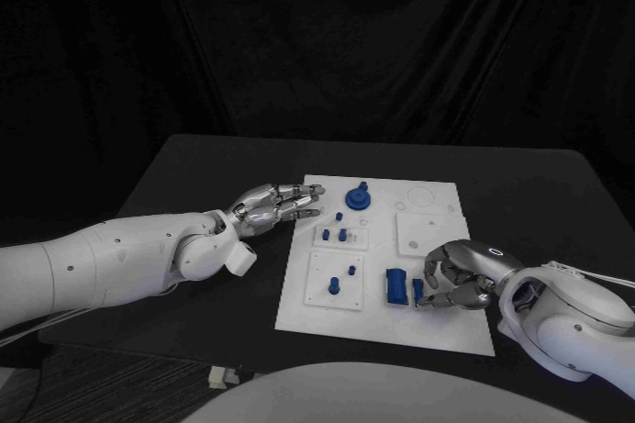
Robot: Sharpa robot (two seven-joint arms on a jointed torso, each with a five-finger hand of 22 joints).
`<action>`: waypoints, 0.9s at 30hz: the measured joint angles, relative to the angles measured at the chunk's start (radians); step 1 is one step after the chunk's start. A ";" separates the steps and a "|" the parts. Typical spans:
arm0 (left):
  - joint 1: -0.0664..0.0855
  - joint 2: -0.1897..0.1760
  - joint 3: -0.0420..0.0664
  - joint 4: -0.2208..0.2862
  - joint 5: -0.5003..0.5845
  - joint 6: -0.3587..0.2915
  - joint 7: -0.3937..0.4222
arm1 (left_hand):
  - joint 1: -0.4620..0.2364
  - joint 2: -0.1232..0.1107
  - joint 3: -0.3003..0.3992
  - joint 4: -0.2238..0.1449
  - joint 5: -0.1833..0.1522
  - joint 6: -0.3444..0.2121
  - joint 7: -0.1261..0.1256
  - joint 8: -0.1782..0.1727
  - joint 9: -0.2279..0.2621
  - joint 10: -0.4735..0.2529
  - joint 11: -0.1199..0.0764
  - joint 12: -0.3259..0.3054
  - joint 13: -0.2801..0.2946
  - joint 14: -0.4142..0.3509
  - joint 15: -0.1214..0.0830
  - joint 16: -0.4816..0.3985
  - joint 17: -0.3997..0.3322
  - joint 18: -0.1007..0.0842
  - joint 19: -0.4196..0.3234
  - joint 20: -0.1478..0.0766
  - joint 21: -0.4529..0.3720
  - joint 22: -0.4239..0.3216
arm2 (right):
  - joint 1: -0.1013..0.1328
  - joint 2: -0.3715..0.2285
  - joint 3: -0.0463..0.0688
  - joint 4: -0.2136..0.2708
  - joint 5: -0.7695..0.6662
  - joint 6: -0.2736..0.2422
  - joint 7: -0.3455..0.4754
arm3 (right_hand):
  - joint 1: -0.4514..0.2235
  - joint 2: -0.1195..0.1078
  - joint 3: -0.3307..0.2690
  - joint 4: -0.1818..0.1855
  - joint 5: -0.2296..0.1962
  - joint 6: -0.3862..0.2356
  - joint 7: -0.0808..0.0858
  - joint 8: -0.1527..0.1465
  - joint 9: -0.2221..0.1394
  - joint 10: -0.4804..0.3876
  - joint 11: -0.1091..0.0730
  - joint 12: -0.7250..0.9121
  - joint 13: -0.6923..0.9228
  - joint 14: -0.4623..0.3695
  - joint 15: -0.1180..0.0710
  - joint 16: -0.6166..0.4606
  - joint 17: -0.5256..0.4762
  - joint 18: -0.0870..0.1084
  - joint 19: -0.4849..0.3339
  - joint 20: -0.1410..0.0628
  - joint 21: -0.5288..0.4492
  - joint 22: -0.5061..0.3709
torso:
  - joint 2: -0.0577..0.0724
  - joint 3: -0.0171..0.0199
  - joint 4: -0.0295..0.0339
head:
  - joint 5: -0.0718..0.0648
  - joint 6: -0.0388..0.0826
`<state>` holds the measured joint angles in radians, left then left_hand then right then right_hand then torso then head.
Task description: Assemble the parts on the task board
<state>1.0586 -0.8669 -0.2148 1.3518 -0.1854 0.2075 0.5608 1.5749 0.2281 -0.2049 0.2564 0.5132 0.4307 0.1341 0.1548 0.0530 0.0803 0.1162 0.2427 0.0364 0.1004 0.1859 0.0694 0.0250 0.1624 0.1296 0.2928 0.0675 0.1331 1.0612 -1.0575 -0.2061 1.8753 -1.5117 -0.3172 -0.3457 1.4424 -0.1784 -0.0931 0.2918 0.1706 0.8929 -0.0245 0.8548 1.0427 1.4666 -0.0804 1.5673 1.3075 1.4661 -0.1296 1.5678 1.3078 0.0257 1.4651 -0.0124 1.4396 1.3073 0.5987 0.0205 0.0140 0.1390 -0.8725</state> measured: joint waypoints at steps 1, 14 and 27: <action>0.000 0.000 0.000 0.000 0.000 0.000 0.000 | 0.000 0.000 0.000 0.000 0.000 0.000 0.000 0.000 0.000 0.000 0.000 0.000 0.000 0.000 0.000 0.000 0.000 0.000 0.000 0.000 0.000 0.000 | 0.000 0.002 0.000 0.000 0.000 0.000 0.000 | 0.008 -0.003 0.001 -0.001 0.008 -0.003 0.003 0.000 0.001 0.000 0.000 0.000 0.000 0.000 0.000 0.000 0.000 0.000 0.000 0.000 0.000 0.000 | 0.000 0.0000 0.0000 | 0.000 0.000; -0.003 0.000 0.000 0.000 0.000 0.001 0.000 | 0.000 0.000 0.000 0.000 0.000 0.000 0.000 0.000 0.000 0.000 0.000 0.000 0.000 0.000 0.000 0.000 0.000 0.000 0.000 0.000 0.000 0.000 | -0.004 0.016 -0.001 -0.011 -0.003 0.005 -0.003 | 0.042 0.018 0.014 0.001 0.033 -0.003 0.004 0.008 0.004 0.000 0.000 0.000 0.000 0.000 0.000 0.000 0.000 -0.001 0.000 0.000 -0.004 0.001 | 0.000 0.0000 0.0004 | 0.001 0.000; -0.005 -0.003 0.000 -0.001 0.000 0.002 0.001 | 0.000 0.000 0.000 0.000 0.000 0.000 0.000 0.000 0.000 0.000 0.000 0.000 0.000 0.000 0.000 0.000 0.000 0.000 0.000 0.000 0.000 -0.001 | -0.010 0.019 -0.001 -0.016 -0.001 0.001 -0.001 | -0.042 -0.018 -0.041 0.004 -0.117 -0.003 0.004 0.014 0.008 0.000 0.000 0.000 0.000 0.000 0.000 0.000 0.000 -0.001 0.000 0.000 -0.008 0.001 | 0.000 0.0000 0.0000 | 0.004 0.000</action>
<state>1.0536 -0.8696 -0.2148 1.3513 -0.1854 0.2096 0.5615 1.5749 0.2281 -0.2049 0.2564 0.5131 0.4307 0.1340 0.1548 0.0528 0.0803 0.1161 0.2428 0.0364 0.1004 0.1859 0.0694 0.0250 0.1623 0.1296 0.2928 0.0675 0.1318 1.0513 -1.0389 -0.2073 1.8590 -1.5128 -0.3157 -0.3470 1.4004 -0.1963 -0.1343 0.2961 0.0532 0.8894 -0.0210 0.8686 1.0502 1.4665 -0.0803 1.5673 1.3074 1.4661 -0.1296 1.5678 1.3076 0.0244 1.4651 -0.0124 1.4320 1.3079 0.5988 0.0205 0.0140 0.1431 -0.8725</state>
